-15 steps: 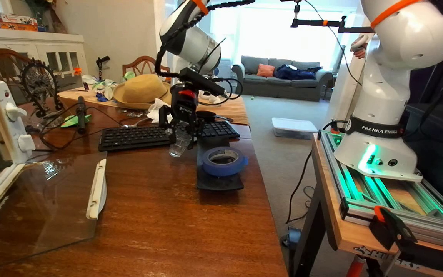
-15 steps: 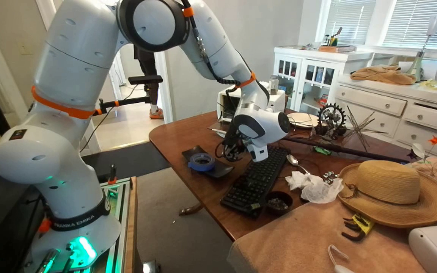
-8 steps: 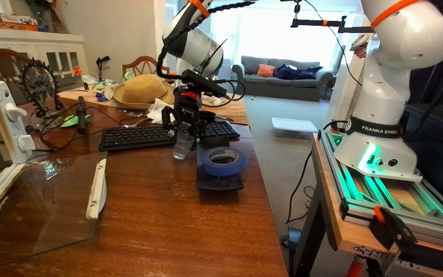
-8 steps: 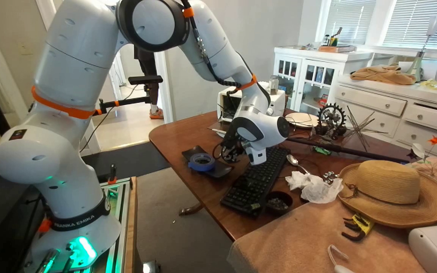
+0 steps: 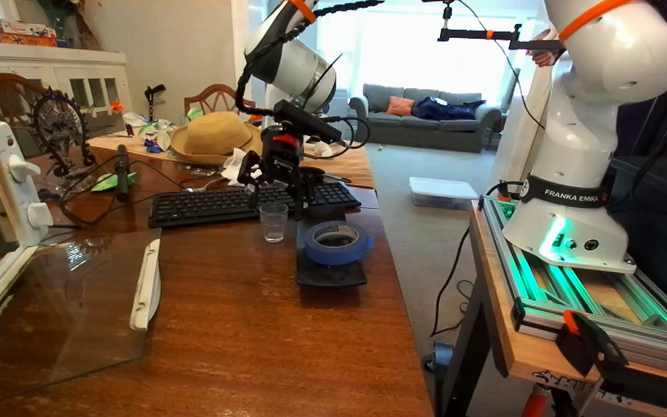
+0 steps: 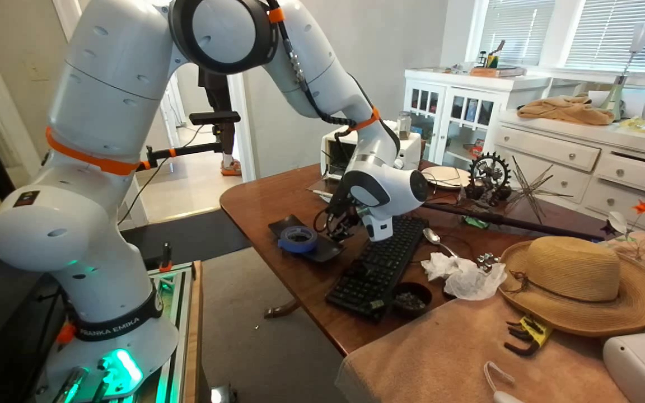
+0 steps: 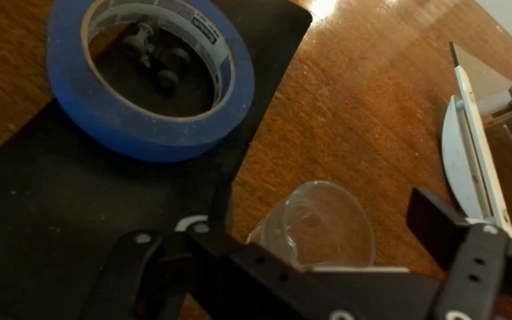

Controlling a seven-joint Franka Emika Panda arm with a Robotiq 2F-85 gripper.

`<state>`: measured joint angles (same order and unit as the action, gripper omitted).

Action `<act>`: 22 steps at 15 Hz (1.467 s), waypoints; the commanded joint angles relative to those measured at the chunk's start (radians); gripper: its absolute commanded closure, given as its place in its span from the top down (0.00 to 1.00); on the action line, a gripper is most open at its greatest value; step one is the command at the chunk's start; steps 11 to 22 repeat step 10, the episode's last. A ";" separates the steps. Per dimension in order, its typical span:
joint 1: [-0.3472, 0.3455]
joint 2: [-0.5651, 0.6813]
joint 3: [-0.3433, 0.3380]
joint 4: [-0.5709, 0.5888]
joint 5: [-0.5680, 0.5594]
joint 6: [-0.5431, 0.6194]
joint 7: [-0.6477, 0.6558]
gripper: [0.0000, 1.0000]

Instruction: Move the black measuring cup to the right then pick up the glass cup and set it down on the desk.

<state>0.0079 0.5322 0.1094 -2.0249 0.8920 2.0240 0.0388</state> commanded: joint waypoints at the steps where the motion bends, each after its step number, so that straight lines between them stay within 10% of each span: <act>1: 0.020 -0.102 -0.033 -0.048 -0.055 -0.080 0.052 1.00; 8: 0.116 -0.375 -0.048 -0.149 -0.440 -0.100 0.326 1.00; 22: 0.089 -0.321 -0.040 -0.099 -0.373 -0.103 0.287 1.00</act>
